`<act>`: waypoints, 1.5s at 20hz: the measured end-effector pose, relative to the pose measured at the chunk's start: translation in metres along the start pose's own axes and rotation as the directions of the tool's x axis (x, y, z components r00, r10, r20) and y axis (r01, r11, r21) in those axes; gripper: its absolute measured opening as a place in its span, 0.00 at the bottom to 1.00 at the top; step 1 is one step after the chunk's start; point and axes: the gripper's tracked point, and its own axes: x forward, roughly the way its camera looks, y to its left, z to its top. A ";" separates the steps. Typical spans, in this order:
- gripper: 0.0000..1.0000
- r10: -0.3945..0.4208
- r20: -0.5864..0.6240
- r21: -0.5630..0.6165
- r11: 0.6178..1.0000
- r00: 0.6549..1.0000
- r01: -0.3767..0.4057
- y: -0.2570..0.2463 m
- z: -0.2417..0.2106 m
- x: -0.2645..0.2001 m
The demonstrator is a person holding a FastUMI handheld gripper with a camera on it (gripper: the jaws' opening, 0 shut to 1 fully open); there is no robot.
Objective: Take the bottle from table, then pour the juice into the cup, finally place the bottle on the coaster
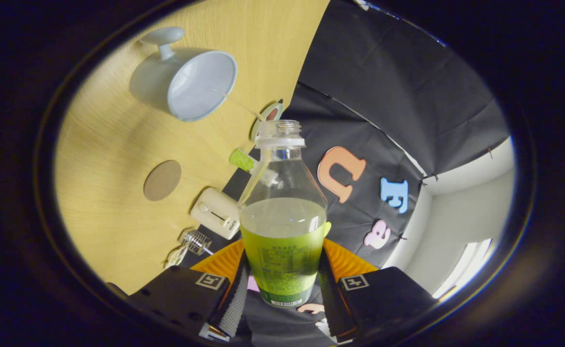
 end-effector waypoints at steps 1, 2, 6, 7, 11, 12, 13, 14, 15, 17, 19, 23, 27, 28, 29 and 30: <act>0.72 -0.004 0.002 0.001 1.000 1.000 0.004 -0.001 0.000 -0.001; 0.73 -0.005 0.001 0.002 1.000 1.000 0.005 -0.001 -0.002 0.000; 0.72 -0.009 0.005 0.002 1.000 1.000 0.009 -0.004 0.000 -0.003; 0.73 -0.011 0.005 0.006 1.000 1.000 0.011 -0.003 0.001 -0.002; 0.73 -0.008 0.002 0.014 1.000 1.000 0.008 -0.002 -0.001 0.000; 0.73 -0.007 0.002 0.020 1.000 1.000 0.007 -0.001 -0.001 0.000; 0.72 0.002 0.002 0.040 0.999 1.000 -0.002 0.001 -0.001 -0.001; 0.73 0.018 0.002 0.064 0.998 1.000 -0.018 0.006 -0.001 0.000; 0.73 0.038 0.000 0.089 0.995 0.999 -0.038 0.012 -0.002 0.001; 0.73 0.063 -0.007 0.144 0.988 0.998 -0.061 0.018 -0.003 0.001; 0.73 0.124 -0.002 0.234 0.965 0.992 -0.120 0.034 0.000 0.001; 0.73 0.217 0.006 0.417 0.887 0.976 -0.200 0.053 0.003 -0.011; 0.73 0.275 0.045 0.594 0.765 0.960 -0.248 0.068 0.009 -0.017; 0.73 0.284 0.057 0.631 0.733 0.957 -0.254 0.068 0.011 -0.019; 0.73 0.287 0.069 0.669 0.697 0.955 -0.257 0.068 0.010 -0.022; 0.73 0.288 0.082 0.708 0.657 0.954 -0.260 0.068 0.010 -0.025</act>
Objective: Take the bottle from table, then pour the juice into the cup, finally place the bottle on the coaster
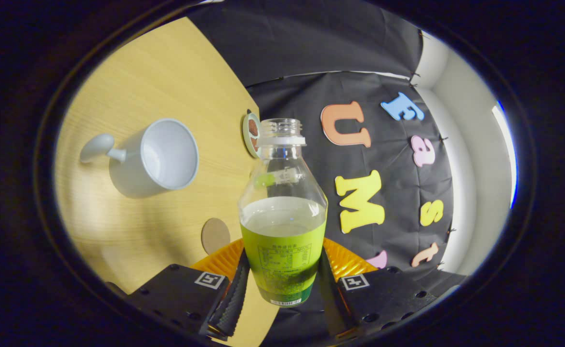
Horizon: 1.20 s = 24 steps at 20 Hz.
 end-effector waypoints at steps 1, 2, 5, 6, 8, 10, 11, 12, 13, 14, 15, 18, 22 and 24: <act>0.73 0.009 0.008 0.058 0.998 1.000 -0.009 -0.002 0.000 -0.002; 0.73 0.018 0.017 0.118 0.993 1.000 -0.020 -0.004 0.001 -0.005; 0.73 0.037 0.057 0.330 0.942 0.998 -0.054 -0.015 0.003 -0.012; 0.73 0.039 0.078 0.408 0.910 0.996 -0.068 -0.019 0.005 -0.014; 0.73 0.053 0.111 0.543 0.833 0.992 -0.105 -0.023 0.009 -0.015; 0.73 0.048 0.144 0.650 0.748 0.988 -0.131 -0.034 0.011 -0.014; 0.73 0.035 0.157 0.689 0.713 0.987 -0.134 -0.041 0.012 -0.013; 0.73 0.017 0.171 0.720 0.680 0.985 -0.136 -0.048 0.013 -0.010; 0.73 0.007 0.180 0.748 0.648 0.984 -0.141 -0.053 0.015 -0.005; 0.73 -0.002 0.203 0.771 0.616 0.979 -0.159 -0.054 0.019 0.001; 0.73 -0.002 0.222 0.792 0.583 0.975 -0.179 -0.052 0.023 0.005; 0.73 0.030 0.276 0.849 0.460 0.961 -0.258 -0.038 0.032 0.027; 0.73 0.071 0.292 0.888 0.351 0.954 -0.297 -0.020 0.027 0.065; 0.74 0.092 0.279 0.902 0.316 0.956 -0.294 -0.008 0.022 0.080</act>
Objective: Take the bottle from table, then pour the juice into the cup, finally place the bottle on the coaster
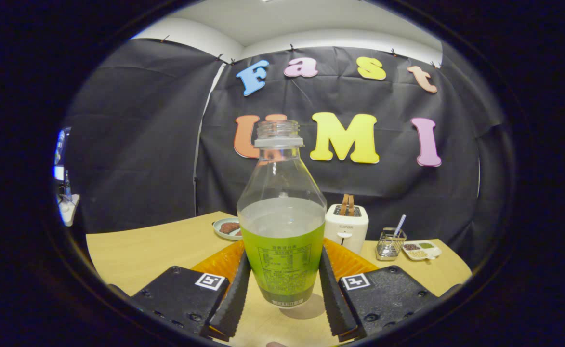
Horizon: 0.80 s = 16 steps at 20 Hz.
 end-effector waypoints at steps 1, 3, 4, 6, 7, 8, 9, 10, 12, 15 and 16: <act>0.74 -0.001 -0.013 0.016 1.000 1.000 0.001 0.003 -0.005 0.005; 0.75 -0.007 -0.033 0.037 0.999 0.999 0.008 -0.001 -0.017 0.017; 0.75 -0.011 -0.043 0.045 0.999 0.999 0.013 -0.003 -0.022 0.023; 0.76 -0.020 -0.072 0.059 0.998 0.997 0.024 -0.010 -0.036 0.037; 0.77 -0.026 -0.083 0.061 0.998 0.996 0.031 -0.013 -0.042 0.042; 0.77 -0.035 -0.095 0.065 0.997 0.995 0.041 -0.018 -0.047 0.046; 0.77 -0.042 -0.101 0.069 0.996 0.994 0.049 -0.023 -0.052 0.048; 0.78 -0.049 -0.110 0.067 0.996 0.993 0.056 -0.026 -0.055 0.052; 0.78 -0.058 -0.125 0.062 0.996 0.990 0.066 -0.031 -0.064 0.057; 0.79 -0.057 -0.150 0.071 0.995 0.987 0.069 -0.034 -0.077 0.066; 0.79 -0.059 -0.152 0.075 0.995 0.987 0.071 -0.034 -0.080 0.070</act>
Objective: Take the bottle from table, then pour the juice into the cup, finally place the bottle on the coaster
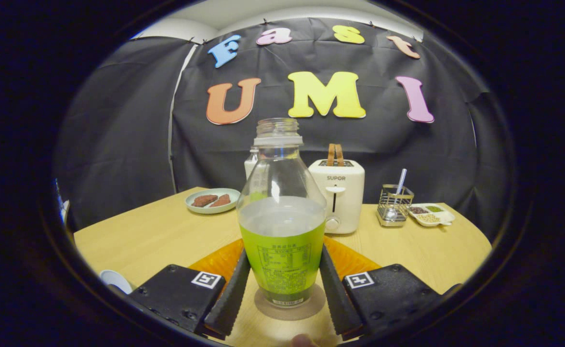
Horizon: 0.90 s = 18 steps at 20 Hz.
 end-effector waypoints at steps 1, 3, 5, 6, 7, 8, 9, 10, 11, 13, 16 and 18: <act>0.79 -0.002 -0.006 0.004 1.000 1.000 0.002 0.000 -0.003 0.002; 0.80 -0.005 -0.017 0.006 1.000 1.000 0.005 -0.002 -0.008 0.005; 0.81 -0.011 -0.015 0.006 1.000 1.000 0.011 -0.004 -0.008 0.005; 0.81 -0.012 -0.011 0.011 1.000 1.000 0.013 -0.005 -0.007 0.005; 0.82 -0.008 -0.011 0.017 1.000 1.000 0.009 -0.004 -0.008 0.005; 0.82 -0.001 -0.013 0.027 1.000 1.000 0.002 -0.004 -0.009 0.005; 0.84 0.000 -0.015 0.037 0.999 1.000 0.001 -0.005 -0.011 0.005; 0.88 -0.005 -0.015 0.043 0.999 1.000 0.005 -0.007 -0.011 0.004; 0.92 -0.009 -0.011 0.046 0.999 1.000 0.009 -0.006 -0.010 0.001; 0.96 -0.011 -0.007 0.052 0.999 1.000 0.011 -0.007 -0.008 -0.004; 0.98 -0.008 0.004 0.069 0.998 1.000 0.007 -0.005 -0.001 -0.018; 0.97 0.005 0.026 0.104 0.995 1.000 -0.007 0.001 0.004 -0.035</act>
